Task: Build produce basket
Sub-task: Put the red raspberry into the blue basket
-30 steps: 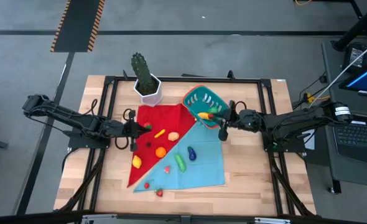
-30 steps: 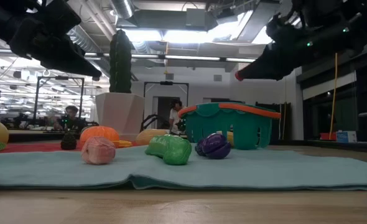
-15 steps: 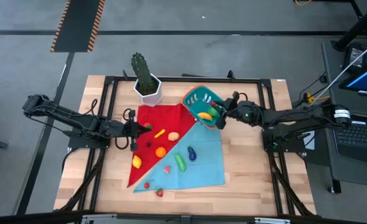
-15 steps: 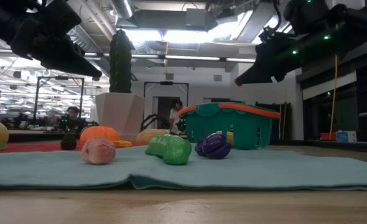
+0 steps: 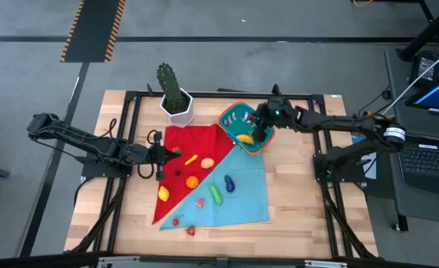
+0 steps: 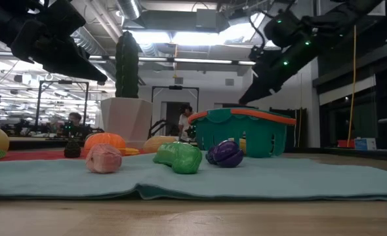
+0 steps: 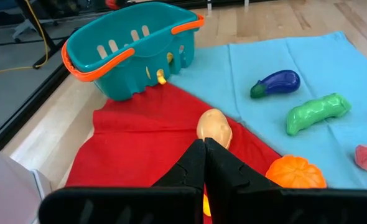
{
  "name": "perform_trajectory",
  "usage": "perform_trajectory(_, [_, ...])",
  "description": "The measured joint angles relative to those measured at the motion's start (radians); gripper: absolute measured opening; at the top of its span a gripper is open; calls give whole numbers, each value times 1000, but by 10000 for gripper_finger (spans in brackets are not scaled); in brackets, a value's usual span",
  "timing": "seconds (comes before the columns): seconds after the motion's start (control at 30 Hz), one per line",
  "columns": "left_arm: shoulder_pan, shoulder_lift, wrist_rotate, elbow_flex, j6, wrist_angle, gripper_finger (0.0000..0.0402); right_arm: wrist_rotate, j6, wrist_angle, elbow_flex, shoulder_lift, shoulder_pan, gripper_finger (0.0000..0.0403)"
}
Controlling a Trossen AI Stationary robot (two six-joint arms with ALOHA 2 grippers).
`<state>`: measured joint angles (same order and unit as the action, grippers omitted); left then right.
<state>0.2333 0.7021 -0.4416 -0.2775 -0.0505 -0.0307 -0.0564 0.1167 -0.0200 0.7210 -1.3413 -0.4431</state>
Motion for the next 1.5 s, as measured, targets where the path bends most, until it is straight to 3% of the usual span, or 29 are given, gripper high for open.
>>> perform_trajectory(0.33, [0, 0, 0, 0, 0, -4, 0, 80, 104, 235, 217, -114, -53, 78])
perform_trajectory(0.93, [0, 0, 0, 0, 19, -6, 0, 88, 75, 356, 226, -232, -40, 78])
perform_trajectory(1.5, [-2, 0, -3, 0, 18, -6, 0, 105, 101, 411, 225, -252, -4, 92])
